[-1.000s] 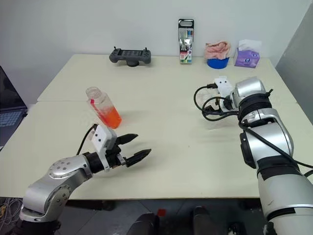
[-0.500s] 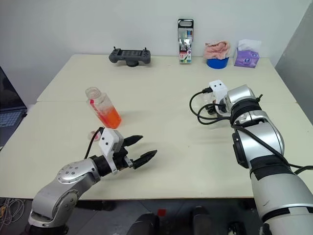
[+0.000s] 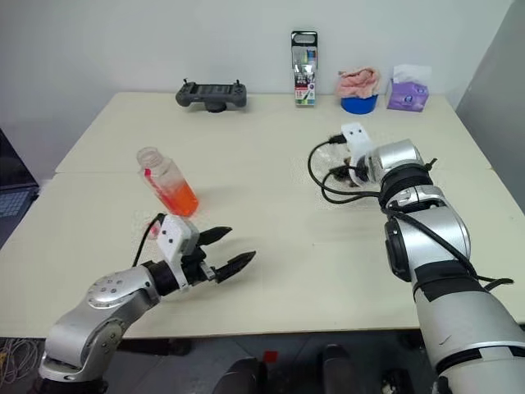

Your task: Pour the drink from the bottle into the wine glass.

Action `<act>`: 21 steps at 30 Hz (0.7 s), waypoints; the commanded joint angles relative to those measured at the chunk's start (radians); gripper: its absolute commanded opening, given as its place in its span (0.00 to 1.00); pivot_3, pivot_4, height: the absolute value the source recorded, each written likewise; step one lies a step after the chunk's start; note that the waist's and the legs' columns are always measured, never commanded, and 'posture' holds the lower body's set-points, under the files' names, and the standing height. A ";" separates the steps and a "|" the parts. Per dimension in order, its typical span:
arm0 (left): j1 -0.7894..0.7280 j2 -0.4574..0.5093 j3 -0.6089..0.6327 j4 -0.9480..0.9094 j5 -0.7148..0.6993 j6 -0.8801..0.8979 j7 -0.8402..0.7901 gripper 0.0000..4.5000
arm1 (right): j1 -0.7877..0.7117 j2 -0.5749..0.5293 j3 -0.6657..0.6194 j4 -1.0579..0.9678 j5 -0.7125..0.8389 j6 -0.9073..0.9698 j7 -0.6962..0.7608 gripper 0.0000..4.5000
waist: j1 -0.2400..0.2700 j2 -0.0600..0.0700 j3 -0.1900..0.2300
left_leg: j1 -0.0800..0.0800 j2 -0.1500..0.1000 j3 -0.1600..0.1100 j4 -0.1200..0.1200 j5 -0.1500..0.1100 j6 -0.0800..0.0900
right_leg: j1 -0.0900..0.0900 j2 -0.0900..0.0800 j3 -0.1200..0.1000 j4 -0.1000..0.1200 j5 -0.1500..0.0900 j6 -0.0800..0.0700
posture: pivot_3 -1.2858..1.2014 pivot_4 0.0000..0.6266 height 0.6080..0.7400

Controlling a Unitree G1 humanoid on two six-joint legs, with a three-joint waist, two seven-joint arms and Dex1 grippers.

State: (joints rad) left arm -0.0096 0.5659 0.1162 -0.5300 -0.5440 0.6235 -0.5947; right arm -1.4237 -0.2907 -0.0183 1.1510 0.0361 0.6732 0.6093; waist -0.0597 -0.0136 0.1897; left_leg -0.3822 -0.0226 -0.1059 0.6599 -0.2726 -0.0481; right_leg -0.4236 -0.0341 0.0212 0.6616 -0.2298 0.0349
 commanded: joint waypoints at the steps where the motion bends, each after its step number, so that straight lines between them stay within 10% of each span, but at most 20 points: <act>1: 0.033 -0.014 0.117 -0.081 -0.108 0.041 0.037 1.00 | 0.058 0.061 -0.071 -0.276 0.094 -0.079 -0.027 0.03 | 0.000 0.000 0.000 | 0.000 0.000 -0.001 0.000 0.000 0.000 | 0.000 0.000 -0.001 0.000 0.000 0.000 | 0.52 0.24 1.00; 6: 0.069 -0.012 0.175 -0.118 -0.170 0.091 0.086 1.00 | 0.283 0.248 -0.118 -0.525 0.148 -0.263 -0.186 0.03 | 0.004 -0.001 0.000 | 0.000 0.001 -0.004 0.000 0.000 0.000 | 0.001 0.000 -0.003 0.001 0.000 0.000 | 0.52 0.24 1.00; 21: 0.041 0.004 0.160 -0.110 -0.173 0.107 0.105 1.00 | 0.554 0.413 0.064 -0.454 -0.033 -0.675 -0.376 0.03 | 0.016 0.000 0.000 | 0.002 0.000 -0.003 0.000 0.000 -0.001 | 0.001 0.001 -0.001 0.001 0.000 0.000 | 0.52 0.24 1.00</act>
State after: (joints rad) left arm 0.0406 0.5563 0.2713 -0.6156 -0.7057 0.7348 -0.4902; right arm -0.8686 0.1213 0.0265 0.7168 0.0215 0.0446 0.2405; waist -0.0439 -0.0141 0.1893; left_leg -0.3807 -0.0222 -0.1090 0.6605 -0.2722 -0.0491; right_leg -0.4219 -0.0330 0.0197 0.6626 -0.2299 0.0346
